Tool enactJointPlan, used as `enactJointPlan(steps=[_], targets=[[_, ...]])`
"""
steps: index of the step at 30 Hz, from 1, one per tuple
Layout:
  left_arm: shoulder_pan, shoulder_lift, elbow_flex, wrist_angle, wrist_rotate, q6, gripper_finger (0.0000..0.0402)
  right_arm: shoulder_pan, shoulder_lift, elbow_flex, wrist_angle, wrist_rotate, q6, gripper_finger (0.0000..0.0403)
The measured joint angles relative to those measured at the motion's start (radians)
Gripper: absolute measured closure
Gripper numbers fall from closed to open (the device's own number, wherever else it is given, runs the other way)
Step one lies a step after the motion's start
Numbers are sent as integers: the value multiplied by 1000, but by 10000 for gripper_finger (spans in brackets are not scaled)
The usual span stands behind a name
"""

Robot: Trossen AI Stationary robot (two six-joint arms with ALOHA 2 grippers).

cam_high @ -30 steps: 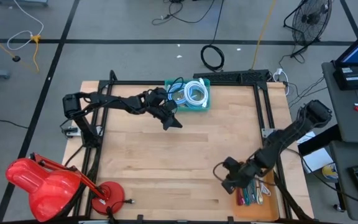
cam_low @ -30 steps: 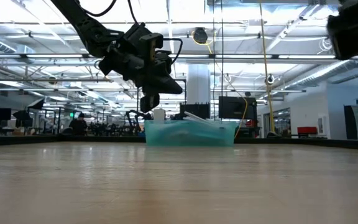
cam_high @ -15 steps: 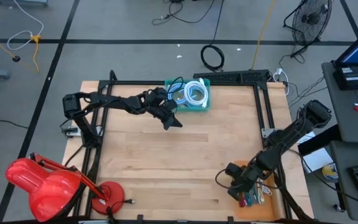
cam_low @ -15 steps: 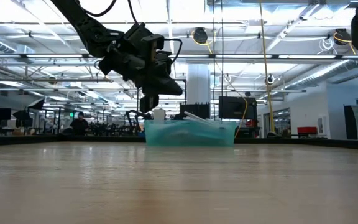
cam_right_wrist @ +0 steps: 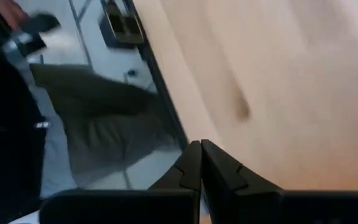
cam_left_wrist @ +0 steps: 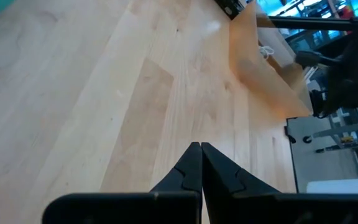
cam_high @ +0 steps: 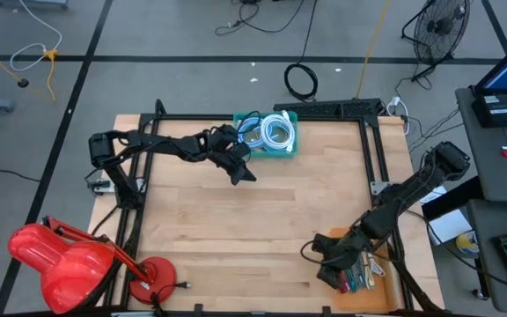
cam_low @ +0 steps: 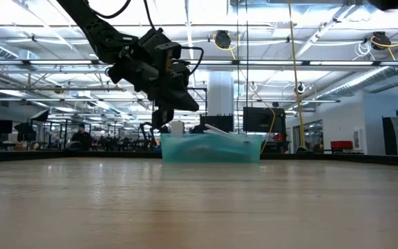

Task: Pick & Place USB Port
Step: Return to Home Position

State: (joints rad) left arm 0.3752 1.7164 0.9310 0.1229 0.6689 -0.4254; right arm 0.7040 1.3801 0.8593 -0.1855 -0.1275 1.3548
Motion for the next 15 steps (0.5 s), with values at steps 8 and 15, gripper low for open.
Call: enactJointPlan(steps=[8,15], targets=[[-2,0,0,33,13,-25,401,-227,-55,159,-164,61,-377,403],[-5,0,0,66,38,-68,401,-573,-168,198,-178,86,-863,403]])
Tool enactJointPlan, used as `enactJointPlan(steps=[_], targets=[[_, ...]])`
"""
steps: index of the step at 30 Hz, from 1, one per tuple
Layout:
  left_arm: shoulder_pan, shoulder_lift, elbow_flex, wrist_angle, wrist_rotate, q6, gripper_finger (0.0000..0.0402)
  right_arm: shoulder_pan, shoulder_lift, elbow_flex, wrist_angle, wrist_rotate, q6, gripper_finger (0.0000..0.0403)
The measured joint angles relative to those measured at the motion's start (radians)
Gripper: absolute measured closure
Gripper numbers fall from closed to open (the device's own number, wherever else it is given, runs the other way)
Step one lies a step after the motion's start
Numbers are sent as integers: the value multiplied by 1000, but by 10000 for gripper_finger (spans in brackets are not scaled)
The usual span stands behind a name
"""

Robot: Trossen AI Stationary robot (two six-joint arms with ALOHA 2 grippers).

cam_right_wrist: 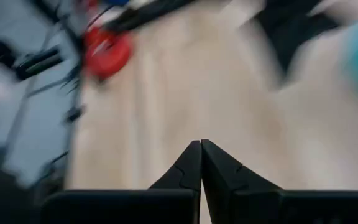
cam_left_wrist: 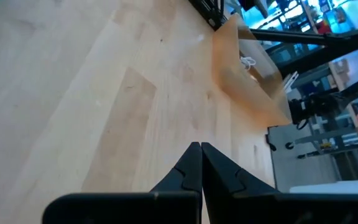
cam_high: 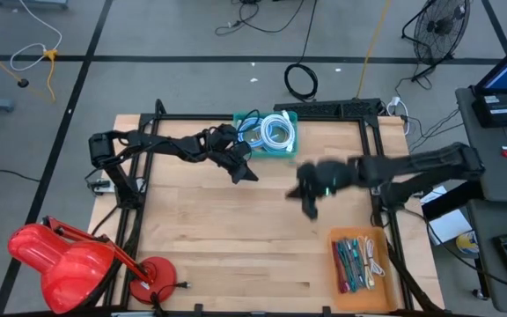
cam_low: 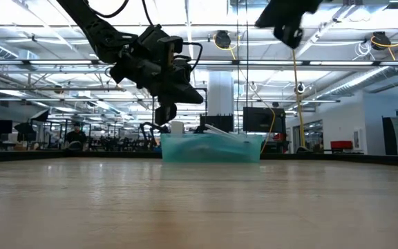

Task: Pick & Place USB Port
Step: Return to Home Position

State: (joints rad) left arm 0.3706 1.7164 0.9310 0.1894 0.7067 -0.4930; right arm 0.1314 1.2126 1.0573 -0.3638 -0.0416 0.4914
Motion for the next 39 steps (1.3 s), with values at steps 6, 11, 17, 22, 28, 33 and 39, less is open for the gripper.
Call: enactJointPlan(steps=[6,11,17,22,28,33,39], targets=[[-19,0,0,19,0,-46,401,-382,-76,-2,118,-186,-257,403],[-48,0,0,88,-36,-128,401,-621,-71,-29,335,-580,-281,403],[-68,0,0,190,-129,-260,401,-675,-118,-145,350,-667,-272,403],[-71,-1,0,248,-216,-329,401,-627,-267,-342,353,-651,-274,403],[-73,-1,0,245,-312,-366,401,-597,-571,-605,367,-639,-222,403],[-79,-1,0,262,-336,-411,401,-598,-827,-744,411,-576,-140,403],[-79,-1,0,261,-350,-449,401,-598,-1045,-807,398,-451,-176,403]])
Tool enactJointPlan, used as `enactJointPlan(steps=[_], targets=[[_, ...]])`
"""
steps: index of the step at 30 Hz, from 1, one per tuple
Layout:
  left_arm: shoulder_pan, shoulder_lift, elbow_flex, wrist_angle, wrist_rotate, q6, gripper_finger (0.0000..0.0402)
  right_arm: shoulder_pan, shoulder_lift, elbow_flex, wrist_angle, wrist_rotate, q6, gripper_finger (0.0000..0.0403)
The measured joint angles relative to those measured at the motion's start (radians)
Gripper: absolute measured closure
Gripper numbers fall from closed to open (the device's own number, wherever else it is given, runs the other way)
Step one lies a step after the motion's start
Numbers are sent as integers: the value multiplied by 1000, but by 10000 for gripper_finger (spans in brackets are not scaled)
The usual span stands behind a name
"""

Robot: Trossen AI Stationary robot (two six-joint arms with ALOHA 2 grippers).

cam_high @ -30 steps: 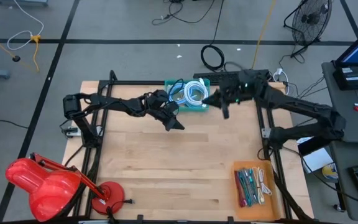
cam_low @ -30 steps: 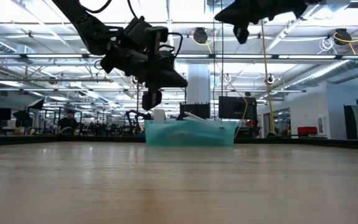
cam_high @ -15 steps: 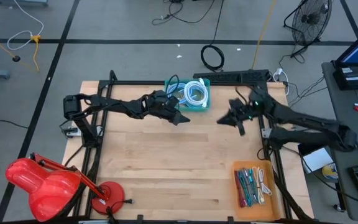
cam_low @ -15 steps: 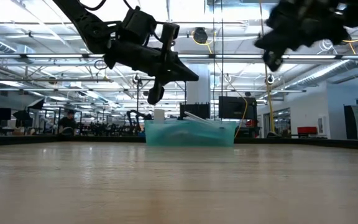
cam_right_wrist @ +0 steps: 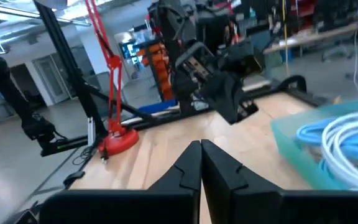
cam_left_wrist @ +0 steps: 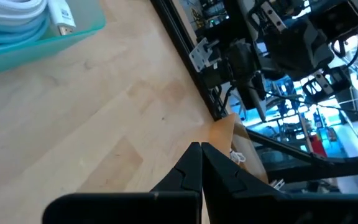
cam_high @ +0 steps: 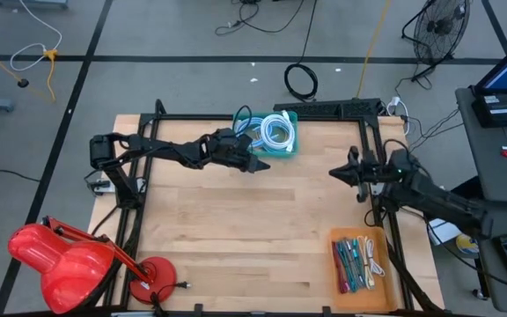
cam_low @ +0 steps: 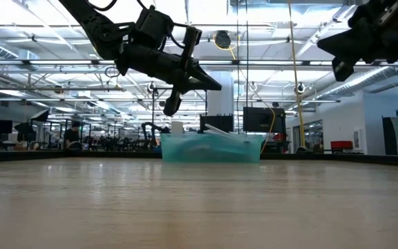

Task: Pick & Place USB Port
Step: Return to Home Position

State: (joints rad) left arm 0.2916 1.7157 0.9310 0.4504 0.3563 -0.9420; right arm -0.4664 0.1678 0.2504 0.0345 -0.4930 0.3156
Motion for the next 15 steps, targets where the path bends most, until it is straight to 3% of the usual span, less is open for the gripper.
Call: enactJointPlan(steps=[10,15], targets=[[0,0,0,3,-10,-36,401,0,-160,-29,-198,18,-2,403],[0,0,0,6,-23,-41,401,2,-165,-30,-268,48,-20,403]])
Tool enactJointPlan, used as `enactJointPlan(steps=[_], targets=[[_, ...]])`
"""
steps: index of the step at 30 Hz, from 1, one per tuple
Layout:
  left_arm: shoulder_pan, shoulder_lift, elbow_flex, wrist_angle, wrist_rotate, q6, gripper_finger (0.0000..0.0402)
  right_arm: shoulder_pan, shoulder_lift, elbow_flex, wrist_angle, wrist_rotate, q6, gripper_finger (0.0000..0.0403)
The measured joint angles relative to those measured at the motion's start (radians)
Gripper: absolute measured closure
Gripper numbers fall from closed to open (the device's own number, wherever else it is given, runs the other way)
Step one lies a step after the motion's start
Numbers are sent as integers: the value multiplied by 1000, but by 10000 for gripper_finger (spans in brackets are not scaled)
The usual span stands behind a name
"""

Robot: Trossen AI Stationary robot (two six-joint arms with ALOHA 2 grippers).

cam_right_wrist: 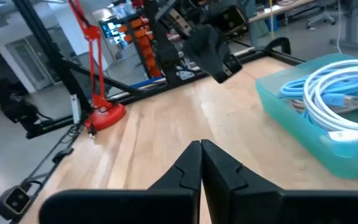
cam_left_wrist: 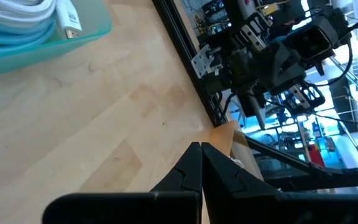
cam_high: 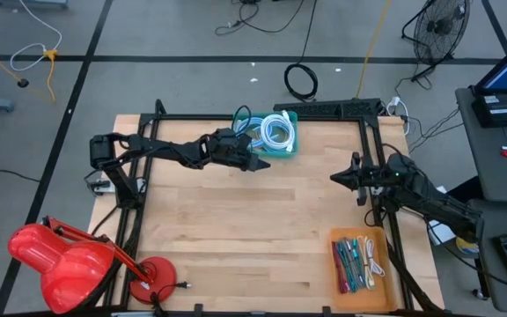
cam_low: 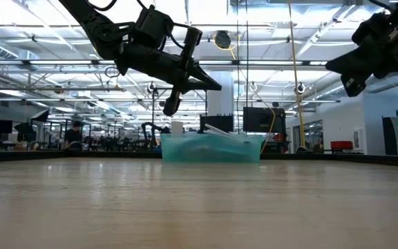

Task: Pick & Place USB Port
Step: Return to Home Position

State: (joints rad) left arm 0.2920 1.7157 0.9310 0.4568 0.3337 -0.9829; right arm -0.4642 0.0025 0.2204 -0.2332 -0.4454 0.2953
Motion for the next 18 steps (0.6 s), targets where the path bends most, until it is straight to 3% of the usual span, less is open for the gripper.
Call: enactJointPlan(steps=[6,18], targets=[[0,0,0,7,-23,-7,401,35,-1,1,4,11,8,403],[1,0,0,11,-23,-14,401,275,-1,1,5,234,34,403]])
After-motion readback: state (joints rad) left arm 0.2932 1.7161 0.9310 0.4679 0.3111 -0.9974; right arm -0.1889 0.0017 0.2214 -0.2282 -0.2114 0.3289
